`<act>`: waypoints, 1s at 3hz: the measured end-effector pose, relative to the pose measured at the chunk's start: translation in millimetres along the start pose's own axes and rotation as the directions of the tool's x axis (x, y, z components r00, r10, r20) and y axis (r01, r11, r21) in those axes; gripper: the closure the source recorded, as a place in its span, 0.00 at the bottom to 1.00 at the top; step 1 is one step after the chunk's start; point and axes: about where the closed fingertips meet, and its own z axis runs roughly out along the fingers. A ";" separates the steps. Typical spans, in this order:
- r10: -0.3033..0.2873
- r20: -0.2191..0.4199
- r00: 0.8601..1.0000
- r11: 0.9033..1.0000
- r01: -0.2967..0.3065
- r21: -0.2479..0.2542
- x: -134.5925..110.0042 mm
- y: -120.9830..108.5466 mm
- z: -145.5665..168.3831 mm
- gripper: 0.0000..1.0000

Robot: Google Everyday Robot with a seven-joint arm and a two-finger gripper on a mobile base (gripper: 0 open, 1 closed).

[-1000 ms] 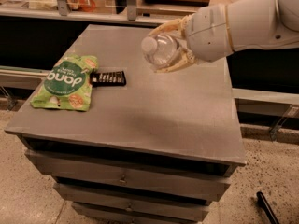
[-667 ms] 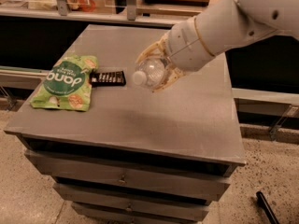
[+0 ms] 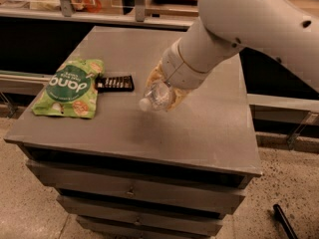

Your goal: Knock water bottle over

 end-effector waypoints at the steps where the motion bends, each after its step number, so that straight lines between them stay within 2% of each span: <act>1: 0.003 -0.040 0.999 0.999 -0.005 -0.052 5.0 7.5 9.4 1.00; 3: 0.034 -0.009 0.999 0.989 -0.035 -0.147 3.6 20.1 17.5 0.69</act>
Offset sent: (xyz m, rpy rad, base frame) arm -0.0022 -0.0105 -0.0314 -0.1232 0.1273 -0.0235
